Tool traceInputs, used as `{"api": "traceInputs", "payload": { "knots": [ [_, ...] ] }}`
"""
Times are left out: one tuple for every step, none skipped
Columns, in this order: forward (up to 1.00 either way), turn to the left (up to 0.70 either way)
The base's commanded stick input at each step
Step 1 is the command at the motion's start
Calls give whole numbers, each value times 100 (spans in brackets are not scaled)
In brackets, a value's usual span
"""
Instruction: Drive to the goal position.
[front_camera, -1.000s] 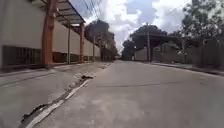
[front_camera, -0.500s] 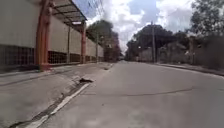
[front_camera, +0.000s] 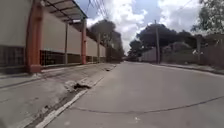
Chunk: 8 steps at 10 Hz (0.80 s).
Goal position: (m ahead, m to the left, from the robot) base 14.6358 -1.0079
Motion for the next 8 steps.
{"api": "traceInputs", "payload": {
  "knots": [
    [100,0],
    [100,0],
    [100,0],
    [100,0],
    [100,0],
    [100,0],
    [100,0],
    [100,0]
  ]
}}
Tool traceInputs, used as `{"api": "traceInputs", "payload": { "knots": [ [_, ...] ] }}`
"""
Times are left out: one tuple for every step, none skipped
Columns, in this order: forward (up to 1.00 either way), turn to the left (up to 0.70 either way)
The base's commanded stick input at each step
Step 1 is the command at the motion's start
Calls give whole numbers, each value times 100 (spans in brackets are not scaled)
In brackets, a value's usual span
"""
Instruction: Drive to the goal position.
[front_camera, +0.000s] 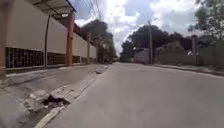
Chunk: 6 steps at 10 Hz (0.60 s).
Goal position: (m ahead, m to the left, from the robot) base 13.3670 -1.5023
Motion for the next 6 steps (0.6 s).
{"api": "traceInputs", "payload": {
  "knots": [
    [100,0],
    [100,0],
    [100,-4],
    [100,-28],
    [100,-40],
    [100,-39]
  ]
}}
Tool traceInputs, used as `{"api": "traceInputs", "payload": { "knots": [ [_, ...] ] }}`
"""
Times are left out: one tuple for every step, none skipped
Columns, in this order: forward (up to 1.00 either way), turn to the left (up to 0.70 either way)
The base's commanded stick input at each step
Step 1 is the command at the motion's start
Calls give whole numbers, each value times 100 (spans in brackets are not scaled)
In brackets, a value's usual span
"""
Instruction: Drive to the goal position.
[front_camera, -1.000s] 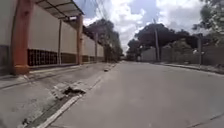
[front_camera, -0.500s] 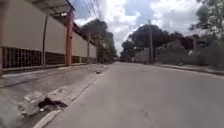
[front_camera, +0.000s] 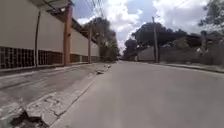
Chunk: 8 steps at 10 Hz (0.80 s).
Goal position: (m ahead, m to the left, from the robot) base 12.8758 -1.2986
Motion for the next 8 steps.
{"api": "traceInputs", "payload": {
  "knots": [
    [100,-34],
    [100,-14],
    [100,-2],
    [100,0],
    [100,-2],
    [100,-2],
    [100,-2],
    [100,-3]
  ]
}}
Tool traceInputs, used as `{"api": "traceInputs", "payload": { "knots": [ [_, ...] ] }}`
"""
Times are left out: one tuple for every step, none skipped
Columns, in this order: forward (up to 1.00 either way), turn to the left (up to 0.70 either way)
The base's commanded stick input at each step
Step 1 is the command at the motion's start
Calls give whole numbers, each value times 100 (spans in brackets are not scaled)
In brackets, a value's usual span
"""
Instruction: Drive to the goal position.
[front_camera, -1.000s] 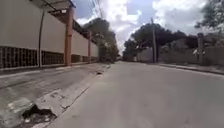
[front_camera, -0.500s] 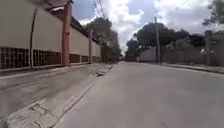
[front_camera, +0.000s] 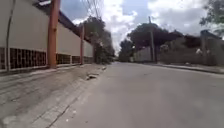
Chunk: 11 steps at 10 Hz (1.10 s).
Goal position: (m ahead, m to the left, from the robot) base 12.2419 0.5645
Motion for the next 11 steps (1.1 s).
{"api": "traceInputs", "payload": {
  "knots": [
    [100,0],
    [100,0],
    [100,0],
    [100,0],
    [100,0],
    [100,0],
    [100,0],
    [100,0],
    [100,0],
    [100,0],
    [100,0]
  ]
}}
